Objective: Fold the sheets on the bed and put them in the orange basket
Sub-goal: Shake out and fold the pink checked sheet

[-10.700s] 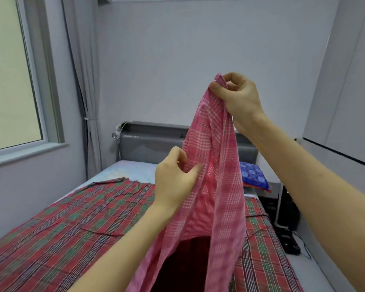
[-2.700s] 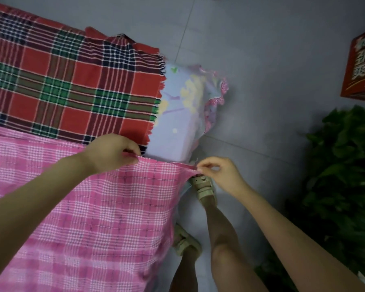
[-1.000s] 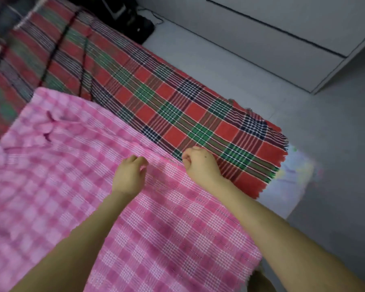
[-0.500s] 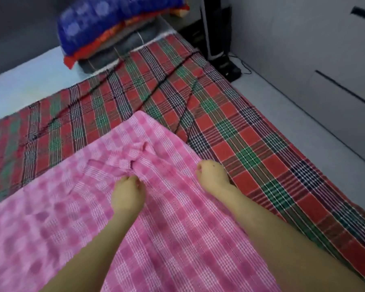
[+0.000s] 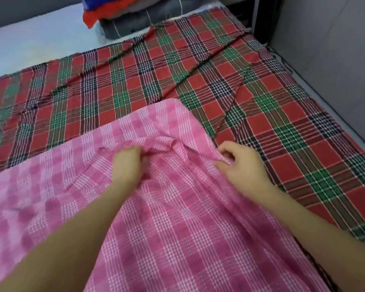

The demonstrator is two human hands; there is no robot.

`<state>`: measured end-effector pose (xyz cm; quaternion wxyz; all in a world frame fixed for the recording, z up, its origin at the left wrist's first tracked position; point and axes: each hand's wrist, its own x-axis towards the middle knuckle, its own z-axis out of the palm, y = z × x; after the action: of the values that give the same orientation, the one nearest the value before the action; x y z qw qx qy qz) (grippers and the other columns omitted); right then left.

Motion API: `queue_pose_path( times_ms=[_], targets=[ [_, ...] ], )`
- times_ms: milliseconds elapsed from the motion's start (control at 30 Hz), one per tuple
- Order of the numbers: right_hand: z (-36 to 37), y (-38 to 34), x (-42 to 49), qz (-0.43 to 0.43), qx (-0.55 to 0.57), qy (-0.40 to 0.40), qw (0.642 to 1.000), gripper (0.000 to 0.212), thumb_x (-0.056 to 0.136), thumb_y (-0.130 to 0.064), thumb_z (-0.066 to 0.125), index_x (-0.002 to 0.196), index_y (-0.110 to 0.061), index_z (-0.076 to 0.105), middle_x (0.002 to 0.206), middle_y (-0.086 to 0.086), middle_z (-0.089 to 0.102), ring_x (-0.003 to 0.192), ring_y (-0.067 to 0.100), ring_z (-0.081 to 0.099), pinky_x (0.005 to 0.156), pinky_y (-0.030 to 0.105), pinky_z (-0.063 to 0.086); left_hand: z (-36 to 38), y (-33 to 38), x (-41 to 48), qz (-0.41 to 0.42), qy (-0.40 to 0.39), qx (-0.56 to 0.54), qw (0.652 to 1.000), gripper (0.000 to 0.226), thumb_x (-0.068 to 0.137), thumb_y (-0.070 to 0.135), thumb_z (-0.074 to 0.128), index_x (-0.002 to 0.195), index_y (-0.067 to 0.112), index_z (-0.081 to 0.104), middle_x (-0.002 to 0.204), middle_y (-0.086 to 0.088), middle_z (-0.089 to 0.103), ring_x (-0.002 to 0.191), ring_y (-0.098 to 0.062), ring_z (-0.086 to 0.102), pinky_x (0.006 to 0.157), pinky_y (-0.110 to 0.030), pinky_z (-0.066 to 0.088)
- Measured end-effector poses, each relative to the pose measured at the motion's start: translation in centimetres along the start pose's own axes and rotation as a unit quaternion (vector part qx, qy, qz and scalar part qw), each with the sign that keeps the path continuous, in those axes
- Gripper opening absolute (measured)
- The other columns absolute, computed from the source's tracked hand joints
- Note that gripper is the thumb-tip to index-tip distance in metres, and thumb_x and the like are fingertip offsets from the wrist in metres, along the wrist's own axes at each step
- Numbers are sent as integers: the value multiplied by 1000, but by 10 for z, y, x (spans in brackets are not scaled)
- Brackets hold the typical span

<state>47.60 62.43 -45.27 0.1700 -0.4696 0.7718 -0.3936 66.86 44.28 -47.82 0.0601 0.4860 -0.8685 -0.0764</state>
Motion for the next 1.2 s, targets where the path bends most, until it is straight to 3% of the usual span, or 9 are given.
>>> queue_pose_path(
  times_ms=[100, 200, 300, 433, 600, 733, 867, 1067, 1200],
  targets=[
    [7, -3, -56, -260, -158, -77, 949, 15, 65, -9, 52, 66, -20, 62, 62, -10, 54, 55, 10, 50, 46, 22, 40, -38, -13, -12, -52, 98, -149, 983, 11, 87, 4, 53, 89, 4, 63, 77, -9, 63, 72, -28, 57, 62, -32, 38],
    [23, 18, -96, -290, -295, -260, 872, 28, 38, -17, 77, 61, -28, 65, 62, -10, 58, 52, 13, 56, 44, 23, 45, -84, -32, -49, 0, 102, -198, 975, 21, 86, -1, 55, 96, 15, 62, 77, 13, 55, 69, -6, 50, 63, -16, 38],
    [20, 3, -99, -163, -268, -284, 906, 5, 61, -27, 62, 61, -26, 67, 67, -8, 62, 62, 15, 59, 52, 32, 53, -113, -58, -87, 135, 50, -159, 977, 21, 80, 4, 54, 95, 11, 67, 86, 22, 54, 75, -2, 48, 69, -10, 36],
    [32, -43, -44, 125, -75, -150, 978, 24, 92, -30, 55, 89, -11, 69, 88, 2, 68, 84, 21, 62, 76, 31, 48, -120, -85, -122, 224, -39, -101, 968, 38, 77, 14, 40, 95, 7, 72, 83, 8, 61, 80, -5, 51, 70, -19, 42],
    [84, -57, 16, 361, 68, -93, 926, 23, 84, -20, 68, 93, 0, 61, 97, 19, 62, 94, 31, 61, 82, 41, 49, -127, -81, -147, 249, -92, -102, 959, 33, 90, 22, 40, 100, 15, 71, 83, 4, 70, 81, -3, 56, 73, -17, 43],
    [98, -66, 19, 452, 162, -80, 873, 47, 73, -6, 77, 114, 6, 57, 111, 20, 64, 103, 35, 62, 90, 41, 51, -143, -64, -162, 291, -120, -92, 945, 24, 90, 28, 40, 101, 23, 60, 74, 8, 67, 66, -9, 61, 62, -25, 51],
    [81, -93, 16, 335, 118, -46, 934, 14, 66, -11, 75, 71, -15, 63, 69, 4, 62, 72, 27, 61, 64, 35, 48, -164, -47, -166, 327, -89, -102, 935, 12, 90, 28, 41, 98, 23, 49, 68, 5, 63, 60, -14, 60, 54, -24, 50],
    [-6, -185, 7, 100, 185, -54, 976, 29, 78, -3, 69, 69, -14, 43, 70, 2, 43, 61, 13, 39, 54, 22, 33, -243, -11, -148, 263, 26, -240, 934, 19, 83, 29, 51, 100, 28, 58, 84, 18, 65, 83, 10, 56, 76, -7, 45],
    [-77, -251, 4, 9, 211, -75, 975, 21, 76, -2, 73, 89, -13, 60, 84, -2, 64, 73, 12, 59, 69, 21, 49, -315, 26, -135, 218, 46, -309, 925, 17, 79, 31, 60, 93, 27, 69, 91, 16, 66, 81, 3, 62, 73, -10, 48]
  ],
)
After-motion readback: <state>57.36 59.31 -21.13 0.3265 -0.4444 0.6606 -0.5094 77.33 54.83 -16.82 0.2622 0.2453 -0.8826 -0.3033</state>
